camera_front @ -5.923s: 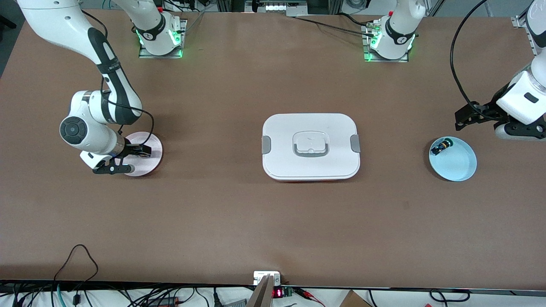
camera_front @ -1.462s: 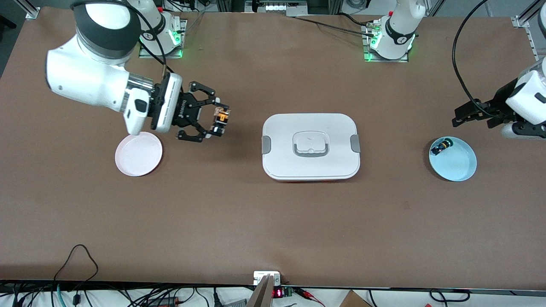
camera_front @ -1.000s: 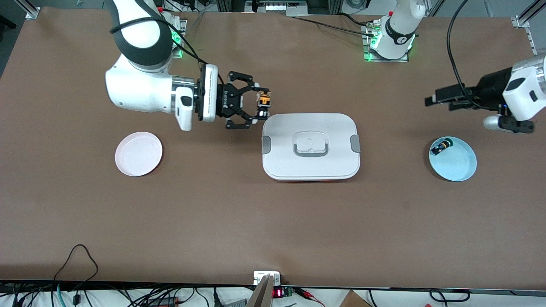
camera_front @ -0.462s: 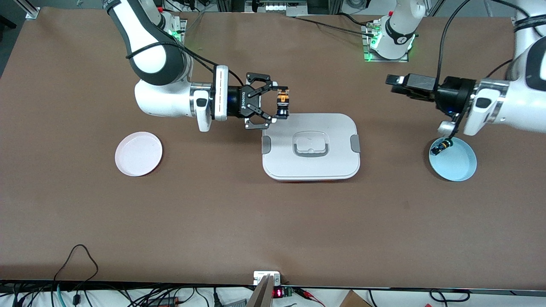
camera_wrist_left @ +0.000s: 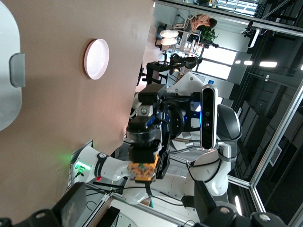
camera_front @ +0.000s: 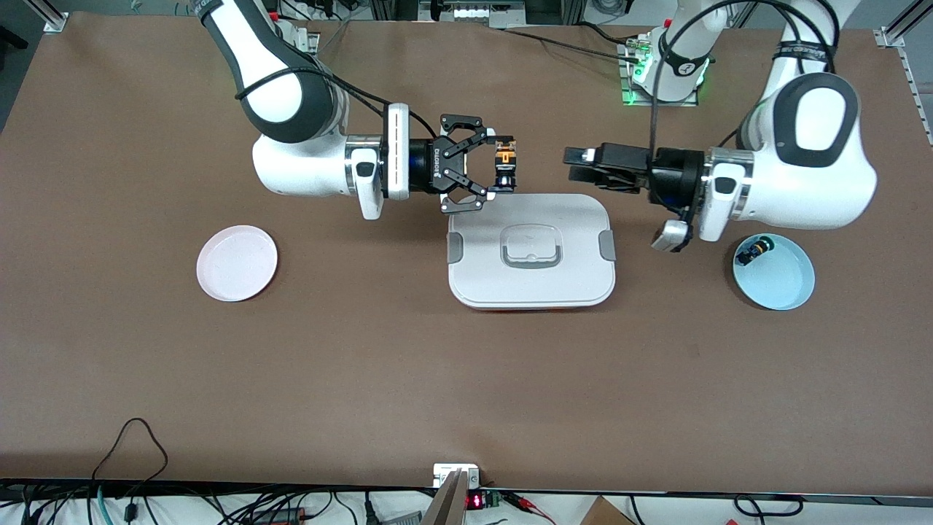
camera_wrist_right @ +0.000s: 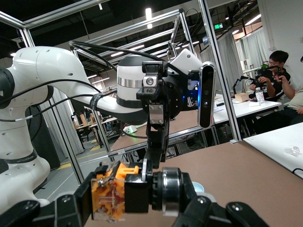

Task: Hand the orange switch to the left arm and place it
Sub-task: 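Carry the switch above the box while the left gripper reaches toward it, then close the left gripper on the switch and open the right gripper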

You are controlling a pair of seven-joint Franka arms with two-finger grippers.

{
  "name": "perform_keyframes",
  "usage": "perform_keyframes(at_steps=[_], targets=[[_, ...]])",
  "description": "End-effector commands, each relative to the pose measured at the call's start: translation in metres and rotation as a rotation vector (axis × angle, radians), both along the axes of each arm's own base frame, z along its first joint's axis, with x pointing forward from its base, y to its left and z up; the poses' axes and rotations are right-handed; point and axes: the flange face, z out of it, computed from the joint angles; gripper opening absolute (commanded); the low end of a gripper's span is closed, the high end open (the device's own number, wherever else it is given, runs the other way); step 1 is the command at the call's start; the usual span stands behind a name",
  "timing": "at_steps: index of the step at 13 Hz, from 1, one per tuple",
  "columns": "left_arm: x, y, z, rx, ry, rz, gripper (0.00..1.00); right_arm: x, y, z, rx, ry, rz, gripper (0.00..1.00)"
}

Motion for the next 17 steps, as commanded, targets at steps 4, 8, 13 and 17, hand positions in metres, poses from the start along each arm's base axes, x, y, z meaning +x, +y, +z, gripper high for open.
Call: perform_keyframes(at_steps=[4,8,13,17], targets=[[-0.011,-0.037,-0.012,-0.03,-0.001,0.048,1.0,0.002,0.004,-0.004,0.005,-0.011,-0.014,0.05],[-0.02,-0.053,-0.021,-0.03,0.017,0.046,0.95,0.002,0.004,-0.003,0.006,-0.009,-0.016,0.06],[-0.029,-0.074,-0.027,-0.072,0.02,0.026,0.66,0.002,0.004,-0.003,0.001,-0.009,-0.022,0.05],[-0.026,-0.07,-0.032,-0.079,0.0,0.026,0.17,0.002,0.004,-0.003,0.001,-0.008,-0.022,0.05]])
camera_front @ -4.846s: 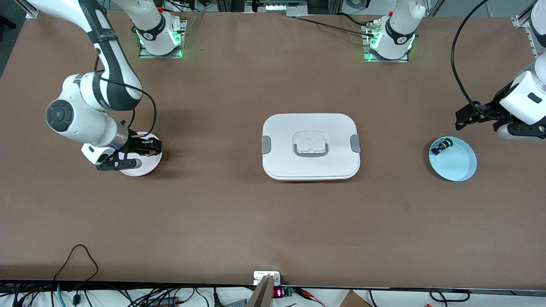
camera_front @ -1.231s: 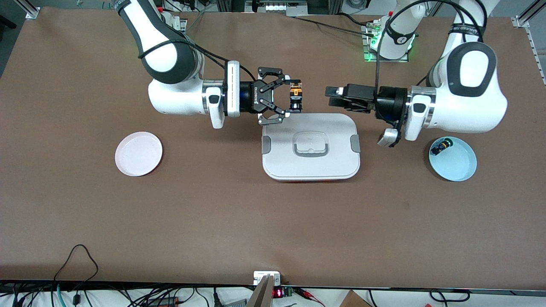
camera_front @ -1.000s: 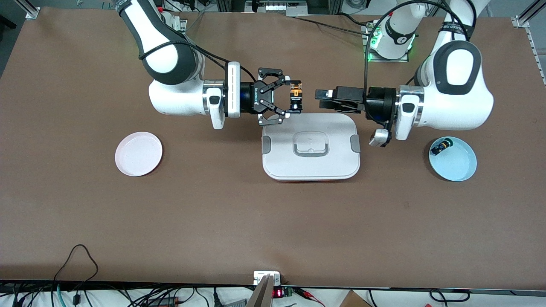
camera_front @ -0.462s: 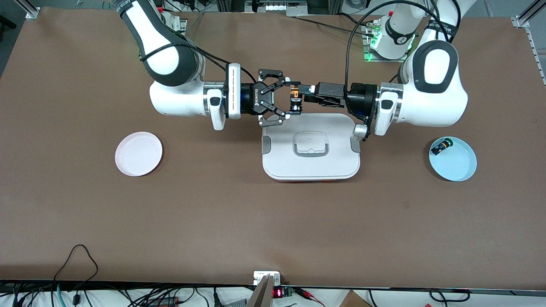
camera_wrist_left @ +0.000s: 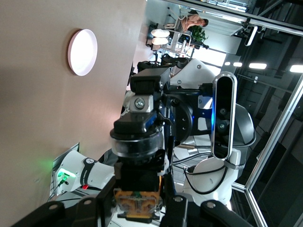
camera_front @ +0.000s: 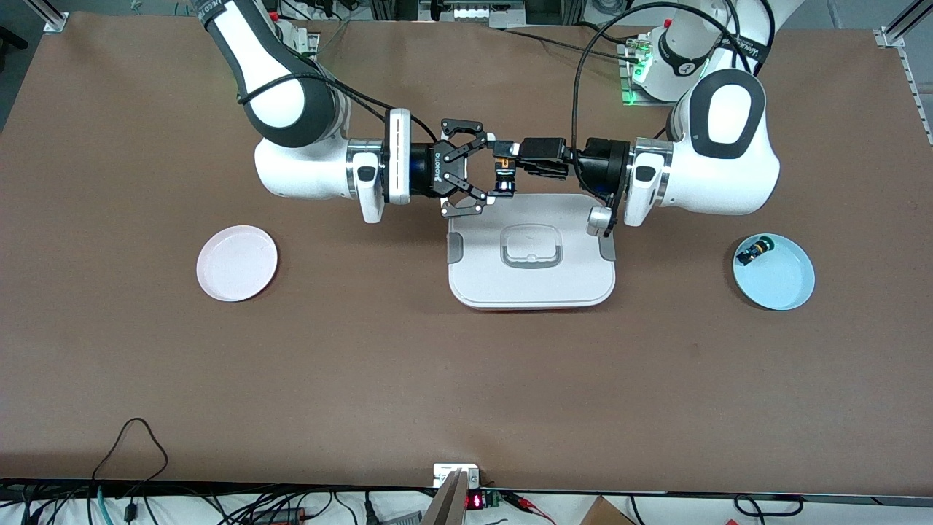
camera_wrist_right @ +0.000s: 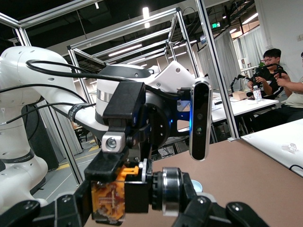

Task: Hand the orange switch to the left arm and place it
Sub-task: 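Close the left gripper on the switch and open the right gripper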

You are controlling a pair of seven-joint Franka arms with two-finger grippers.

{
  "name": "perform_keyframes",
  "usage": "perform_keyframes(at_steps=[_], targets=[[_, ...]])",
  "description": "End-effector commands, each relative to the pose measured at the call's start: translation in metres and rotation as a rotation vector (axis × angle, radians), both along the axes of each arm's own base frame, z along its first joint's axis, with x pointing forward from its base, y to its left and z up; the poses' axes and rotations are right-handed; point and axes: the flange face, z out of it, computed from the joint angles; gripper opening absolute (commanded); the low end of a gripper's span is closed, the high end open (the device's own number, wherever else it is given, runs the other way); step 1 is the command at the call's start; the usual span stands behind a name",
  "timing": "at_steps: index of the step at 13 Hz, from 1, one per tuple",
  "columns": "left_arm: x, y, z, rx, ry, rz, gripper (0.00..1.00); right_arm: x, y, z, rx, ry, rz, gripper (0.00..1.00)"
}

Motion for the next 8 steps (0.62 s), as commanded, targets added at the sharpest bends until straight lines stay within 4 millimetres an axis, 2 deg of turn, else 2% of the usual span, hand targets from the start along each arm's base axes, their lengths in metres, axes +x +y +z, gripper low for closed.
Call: perform_keyframes(at_steps=[1,5,6,7,8], targets=[[0.0047,0.0029,-0.0006,-0.026,-0.016,0.02,0.17,-0.0009,0.0045,0.0027,0.006,-0.016,-0.012,0.05],[0.0054,0.0037,0.0017,-0.027,-0.021,0.021,0.17,-0.0006,0.0035,0.0057,0.009,-0.018,-0.013,0.06],[0.0057,0.0037,0.0024,-0.027,-0.022,0.022,0.17,-0.0009,0.0035,0.0069,0.01,-0.018,-0.012,0.11],[0.0057,0.0037,0.0024,-0.027,-0.022,0.022,0.17,-0.0009,0.0033,0.0079,0.011,-0.01,-0.014,0.72],[0.006,0.0036,0.0031,-0.028,-0.023,0.022,0.17,-0.0016,0.004,0.009,0.014,-0.003,-0.014,1.0]])
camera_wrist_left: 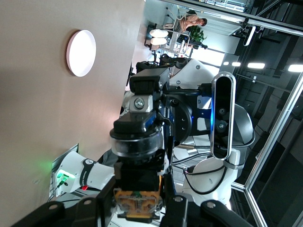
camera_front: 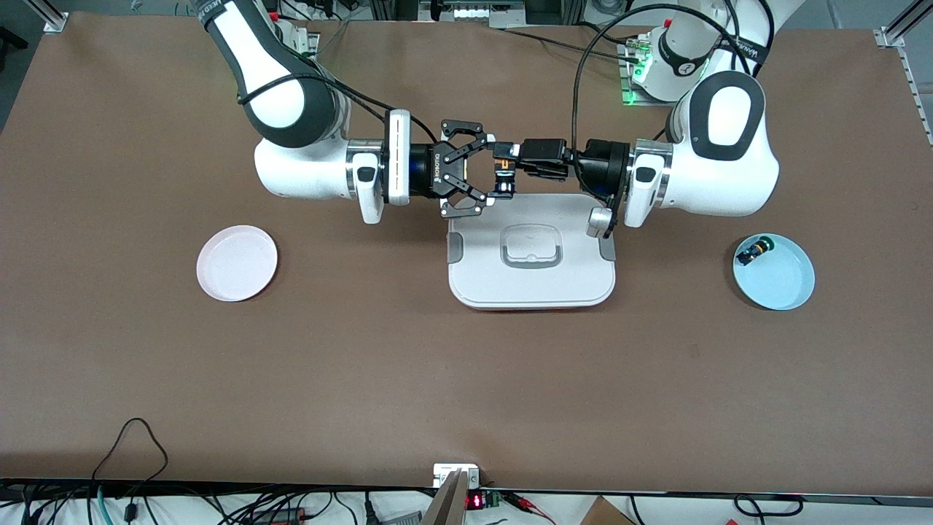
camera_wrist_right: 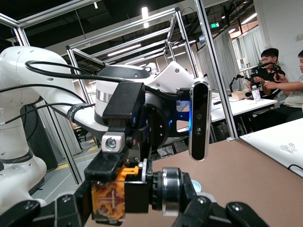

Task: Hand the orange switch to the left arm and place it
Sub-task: 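Close the left gripper on the switch and open the right gripper, then carry the switch to the blue bowl while the right gripper withdraws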

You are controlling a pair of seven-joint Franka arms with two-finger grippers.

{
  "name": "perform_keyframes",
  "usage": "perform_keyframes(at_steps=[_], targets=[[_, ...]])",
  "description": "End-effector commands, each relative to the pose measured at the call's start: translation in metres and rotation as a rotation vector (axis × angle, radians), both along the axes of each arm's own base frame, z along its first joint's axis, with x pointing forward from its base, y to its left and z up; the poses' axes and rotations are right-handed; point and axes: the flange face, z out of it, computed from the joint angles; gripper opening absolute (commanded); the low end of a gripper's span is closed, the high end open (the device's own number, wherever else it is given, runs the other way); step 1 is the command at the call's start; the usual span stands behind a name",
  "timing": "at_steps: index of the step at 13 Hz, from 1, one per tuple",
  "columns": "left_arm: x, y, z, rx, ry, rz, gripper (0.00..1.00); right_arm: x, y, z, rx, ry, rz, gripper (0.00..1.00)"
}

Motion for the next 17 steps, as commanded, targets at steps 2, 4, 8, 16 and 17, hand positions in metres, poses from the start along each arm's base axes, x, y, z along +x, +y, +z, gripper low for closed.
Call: perform_keyframes(at_steps=[2,4,8,16,17], targets=[[0.005,0.003,0.003,-0.025,-0.021,0.02,0.17,-0.003,0.005,0.009,0.017,0.011,-0.009,1.0],[0.005,0.003,0.004,-0.026,-0.022,0.019,0.17,-0.002,0.004,0.011,0.017,0.033,-0.012,1.0],[0.01,0.012,0.008,0.03,-0.062,-0.002,0.17,-0.003,0.001,0.011,0.016,0.041,-0.013,1.0],[0.037,0.094,0.015,0.38,-0.238,-0.215,0.17,0.009,-0.049,0.009,-0.028,0.034,-0.051,1.0],[0.043,0.11,0.01,0.46,-0.255,-0.267,0.17,0.012,-0.059,0.008,-0.05,0.044,-0.041,1.0]])
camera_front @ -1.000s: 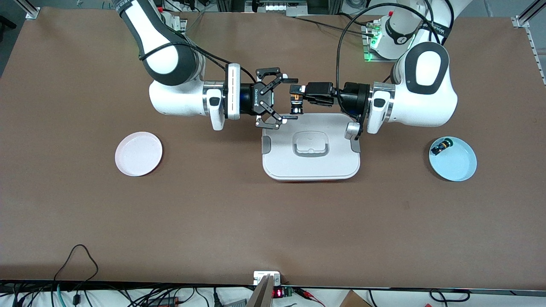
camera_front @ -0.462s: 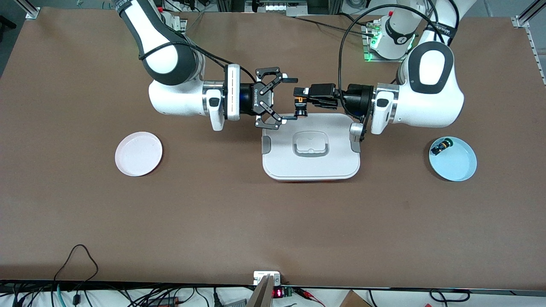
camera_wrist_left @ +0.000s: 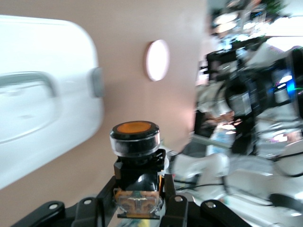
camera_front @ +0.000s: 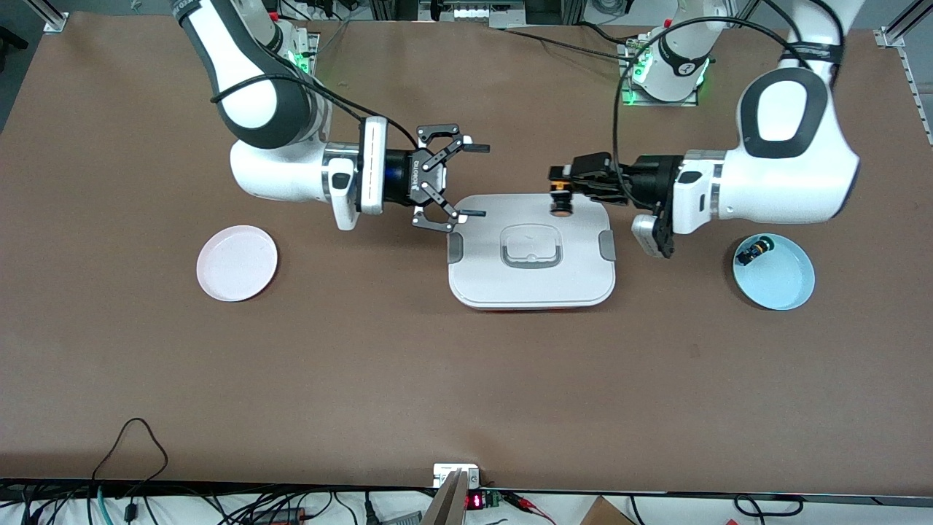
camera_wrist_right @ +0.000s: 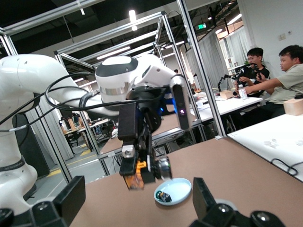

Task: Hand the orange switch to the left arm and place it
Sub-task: 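Carry the switch to the blue bowl while the right gripper withdraws, then lower the switch into the blue bowl and open the left gripper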

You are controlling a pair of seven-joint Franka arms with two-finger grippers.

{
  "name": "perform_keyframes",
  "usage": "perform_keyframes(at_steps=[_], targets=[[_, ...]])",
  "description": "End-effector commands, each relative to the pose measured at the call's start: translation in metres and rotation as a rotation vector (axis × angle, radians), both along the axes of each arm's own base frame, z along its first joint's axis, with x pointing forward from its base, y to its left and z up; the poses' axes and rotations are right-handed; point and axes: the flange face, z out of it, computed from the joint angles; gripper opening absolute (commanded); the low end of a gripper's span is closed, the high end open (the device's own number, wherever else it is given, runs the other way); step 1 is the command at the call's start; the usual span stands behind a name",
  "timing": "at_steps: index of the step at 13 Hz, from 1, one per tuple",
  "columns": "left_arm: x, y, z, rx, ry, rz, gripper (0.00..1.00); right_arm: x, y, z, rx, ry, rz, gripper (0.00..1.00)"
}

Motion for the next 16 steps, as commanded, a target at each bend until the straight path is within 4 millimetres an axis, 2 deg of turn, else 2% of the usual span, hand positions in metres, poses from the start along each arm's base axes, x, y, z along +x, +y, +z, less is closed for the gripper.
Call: perform_keyframes(at_steps=[1,5,7,9,11,13,14,15,16], targets=[[0.021,0.034,-0.004,0.163,-0.048,-0.123,0.17,0.001,-0.033,0.006,-0.054,0.032,0.036,1.0],[0.03,0.073,-0.021,0.465,-0.124,-0.294,0.17,0.019,-0.097,0.004,-0.178,0.094,0.125,1.0],[0.035,0.093,-0.039,0.574,-0.198,-0.444,0.18,0.026,-0.14,0.004,-0.227,0.176,0.191,1.0],[0.043,0.128,-0.052,0.687,-0.266,-0.596,0.18,0.028,-0.174,0.014,-0.319,0.241,0.203,1.0],[0.046,0.155,-0.062,0.748,-0.3,-0.733,0.18,0.023,-0.193,0.018,-0.391,0.336,0.22,1.0],[0.054,0.178,-0.067,0.832,-0.363,-0.928,0.18,0.013,-0.202,0.031,-0.526,0.466,0.198,1.0],[0.057,0.197,-0.072,0.823,-0.403,-1.023,0.18,0.011,-0.206,0.037,-0.603,0.549,0.159,1.0],[0.058,0.22,-0.079,0.804,-0.44,-1.064,0.17,0.01,-0.21,0.046,-0.661,0.61,0.117,1.0],[0.055,0.242,-0.091,0.786,-0.455,-1.087,0.17,0.009,-0.214,0.047,-0.729,0.676,0.074,1.0]])
